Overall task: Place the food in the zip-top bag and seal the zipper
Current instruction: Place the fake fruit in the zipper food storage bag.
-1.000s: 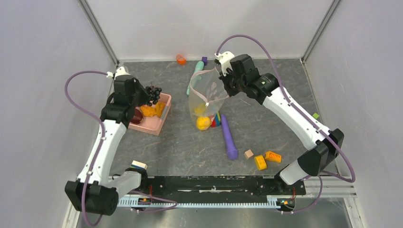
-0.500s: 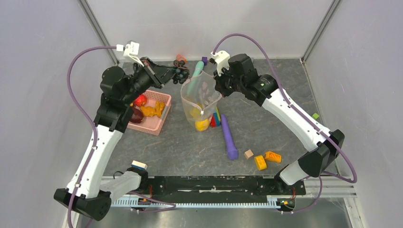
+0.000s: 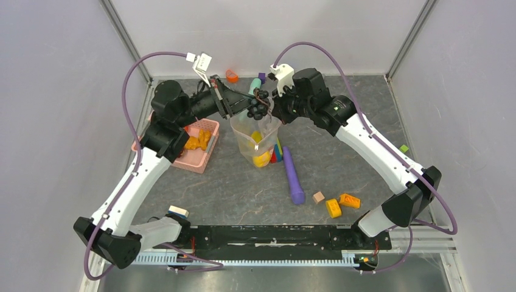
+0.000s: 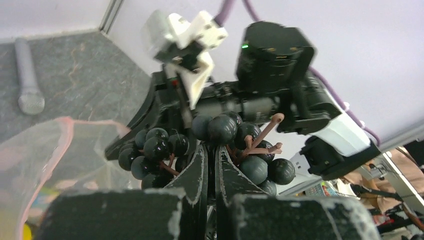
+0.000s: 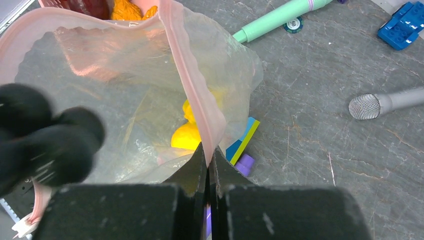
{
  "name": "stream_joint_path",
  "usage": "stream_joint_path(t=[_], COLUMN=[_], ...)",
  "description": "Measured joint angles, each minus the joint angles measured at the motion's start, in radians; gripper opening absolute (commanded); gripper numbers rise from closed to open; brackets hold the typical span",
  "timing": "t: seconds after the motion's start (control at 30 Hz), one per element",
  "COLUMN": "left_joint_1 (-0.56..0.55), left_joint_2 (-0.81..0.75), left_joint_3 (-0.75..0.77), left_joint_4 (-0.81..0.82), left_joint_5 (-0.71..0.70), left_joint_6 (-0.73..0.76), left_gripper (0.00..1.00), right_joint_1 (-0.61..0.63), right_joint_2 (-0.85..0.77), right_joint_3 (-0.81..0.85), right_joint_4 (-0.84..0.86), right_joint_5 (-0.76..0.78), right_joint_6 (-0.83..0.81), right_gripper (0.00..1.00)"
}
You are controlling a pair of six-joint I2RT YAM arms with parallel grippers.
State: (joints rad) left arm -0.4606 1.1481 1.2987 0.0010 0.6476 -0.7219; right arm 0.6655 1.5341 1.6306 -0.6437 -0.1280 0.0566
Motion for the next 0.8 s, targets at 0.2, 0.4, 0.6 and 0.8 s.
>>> stream_joint_path(t=[0.2, 0.4, 0.6, 0.8], left_joint_1=[0.0, 0.0, 0.0, 0.0], left_joint_2=[0.027, 0.084, 0.1, 0.108], left_joint_3=[-0.055, -0.08, -0.079, -0.066], left_joint_4=[-0.092, -0.209, -0.297, -0.314], left_joint_5=[-0.071, -0.135, -0.22, -0.224], left_joint_6=[-0.02, -0.026, -0.022, -0.014], left_gripper=[0.02, 0.08, 0.54, 0.98], right_joint_1=[0.0, 0.0, 0.0, 0.0], right_joint_2=[-0.003, -0.013, -0.02, -0.028], right_joint_3=[0.0, 0.0, -0.001, -0.008], right_joint_4=[0.001, 0.005, 0.008, 0.009], right_joint_5=[-0.003, -0.003, -0.004, -0.006], right_joint_6=[0.003, 0.008, 0.01, 0.01], right_gripper=[0.0, 0.0, 0.0, 0.0])
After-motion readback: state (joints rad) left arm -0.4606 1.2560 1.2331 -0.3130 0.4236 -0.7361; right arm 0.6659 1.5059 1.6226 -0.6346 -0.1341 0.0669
